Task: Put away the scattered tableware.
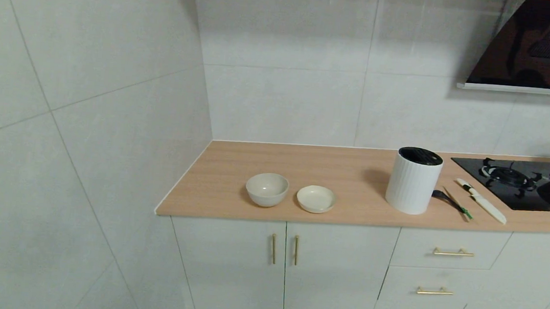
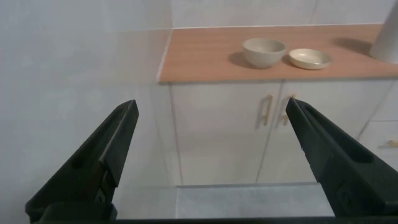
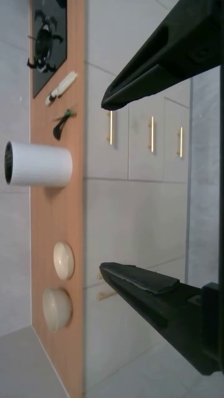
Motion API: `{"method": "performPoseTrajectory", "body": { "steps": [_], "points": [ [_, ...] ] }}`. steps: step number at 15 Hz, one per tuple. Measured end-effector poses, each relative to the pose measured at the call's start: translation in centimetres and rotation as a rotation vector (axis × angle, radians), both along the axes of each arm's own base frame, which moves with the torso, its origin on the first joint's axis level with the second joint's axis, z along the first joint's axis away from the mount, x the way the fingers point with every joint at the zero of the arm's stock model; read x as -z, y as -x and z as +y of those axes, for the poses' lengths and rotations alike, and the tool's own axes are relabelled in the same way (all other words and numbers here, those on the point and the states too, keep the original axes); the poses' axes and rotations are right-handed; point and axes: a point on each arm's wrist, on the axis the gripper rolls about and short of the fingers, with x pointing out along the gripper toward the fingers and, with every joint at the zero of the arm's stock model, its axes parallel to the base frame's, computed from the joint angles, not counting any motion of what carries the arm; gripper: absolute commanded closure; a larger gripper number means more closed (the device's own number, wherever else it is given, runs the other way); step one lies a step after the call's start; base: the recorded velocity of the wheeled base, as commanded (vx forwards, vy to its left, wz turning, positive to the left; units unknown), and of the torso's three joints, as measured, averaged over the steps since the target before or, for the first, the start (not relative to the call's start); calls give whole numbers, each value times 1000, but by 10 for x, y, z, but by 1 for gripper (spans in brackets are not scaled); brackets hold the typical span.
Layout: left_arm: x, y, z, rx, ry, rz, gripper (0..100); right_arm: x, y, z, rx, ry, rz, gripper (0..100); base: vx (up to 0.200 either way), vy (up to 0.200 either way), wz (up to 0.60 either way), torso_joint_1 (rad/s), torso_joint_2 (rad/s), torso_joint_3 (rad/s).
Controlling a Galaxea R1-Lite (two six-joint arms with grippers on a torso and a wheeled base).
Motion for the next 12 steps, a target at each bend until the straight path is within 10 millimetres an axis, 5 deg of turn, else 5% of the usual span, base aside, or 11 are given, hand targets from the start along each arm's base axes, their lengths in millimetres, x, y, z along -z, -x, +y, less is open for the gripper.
{"method": "performPoseTrajectory", "body": {
  "steps": [12],
  "points": [
    [0,0,0,0,0,0,0,0,0,0,1,-1,0,0,0,0,0,0,0,0]
  ]
}}
